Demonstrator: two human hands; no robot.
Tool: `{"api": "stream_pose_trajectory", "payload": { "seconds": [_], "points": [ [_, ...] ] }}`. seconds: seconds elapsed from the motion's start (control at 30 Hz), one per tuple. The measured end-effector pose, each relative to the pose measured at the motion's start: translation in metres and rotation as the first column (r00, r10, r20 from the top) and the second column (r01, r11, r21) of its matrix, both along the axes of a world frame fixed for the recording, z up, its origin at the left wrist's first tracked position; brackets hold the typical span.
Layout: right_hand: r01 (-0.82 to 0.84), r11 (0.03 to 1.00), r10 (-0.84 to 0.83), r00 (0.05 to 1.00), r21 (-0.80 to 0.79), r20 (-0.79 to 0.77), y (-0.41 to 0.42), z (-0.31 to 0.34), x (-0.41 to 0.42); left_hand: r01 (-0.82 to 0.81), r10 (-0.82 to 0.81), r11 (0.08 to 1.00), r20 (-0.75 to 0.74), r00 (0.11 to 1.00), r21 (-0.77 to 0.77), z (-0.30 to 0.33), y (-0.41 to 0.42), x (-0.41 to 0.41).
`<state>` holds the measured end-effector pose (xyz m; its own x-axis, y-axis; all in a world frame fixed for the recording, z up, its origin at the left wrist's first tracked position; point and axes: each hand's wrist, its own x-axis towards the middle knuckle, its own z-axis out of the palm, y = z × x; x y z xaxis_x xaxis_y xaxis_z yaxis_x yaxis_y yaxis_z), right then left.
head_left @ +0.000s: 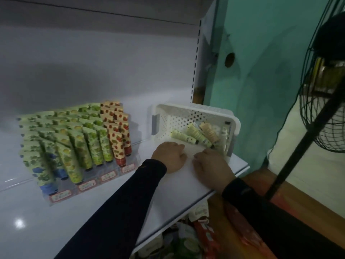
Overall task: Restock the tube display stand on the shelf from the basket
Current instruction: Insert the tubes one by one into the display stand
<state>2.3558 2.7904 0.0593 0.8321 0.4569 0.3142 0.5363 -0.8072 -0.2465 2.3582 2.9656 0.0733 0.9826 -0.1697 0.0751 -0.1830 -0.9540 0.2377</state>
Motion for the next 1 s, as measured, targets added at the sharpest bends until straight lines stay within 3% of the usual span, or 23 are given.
{"api": "stream_pose_trajectory", "payload": {
  "seconds": [0.17,0.27,0.37,0.53,0.7,0.87,1.0],
  "points": [
    [0.049,0.997,-0.05,0.999,0.061,0.018,-0.012,0.003,0.005,0.017,-0.017,1.0,0.083,0.996,-0.001,-0.009,-0.003,0.006],
    [0.099,0.98,-0.131,0.975,0.173,0.18,-0.008,0.003,0.005,0.016,-0.012,0.999,0.095,0.995,-0.038,-0.01,-0.001,0.01],
    [0.22,0.972,-0.234,0.921,0.081,0.31,-0.001,0.009,0.012,0.008,0.0,0.997,0.118,0.993,-0.072,-0.011,-0.002,0.011],
    [0.416,0.906,-0.389,0.888,-0.07,0.245,0.019,0.017,0.021,0.01,0.01,0.992,0.151,0.988,-0.13,-0.012,0.0,0.012],
    [0.42,0.906,-0.41,0.9,-0.047,0.148,0.03,0.024,0.027,0.014,0.01,0.991,0.174,0.985,-0.133,-0.015,0.004,0.01],
    [0.15,0.962,-0.19,0.968,0.229,0.162,0.032,0.022,0.026,0.028,0.002,0.988,0.2,0.98,-0.15,-0.018,0.006,0.008],
    [0.232,0.947,-0.277,0.939,0.221,0.204,0.026,0.019,0.027,0.054,-0.019,0.981,0.182,0.983,-0.188,-0.02,0.009,0.008]
  ]
}}
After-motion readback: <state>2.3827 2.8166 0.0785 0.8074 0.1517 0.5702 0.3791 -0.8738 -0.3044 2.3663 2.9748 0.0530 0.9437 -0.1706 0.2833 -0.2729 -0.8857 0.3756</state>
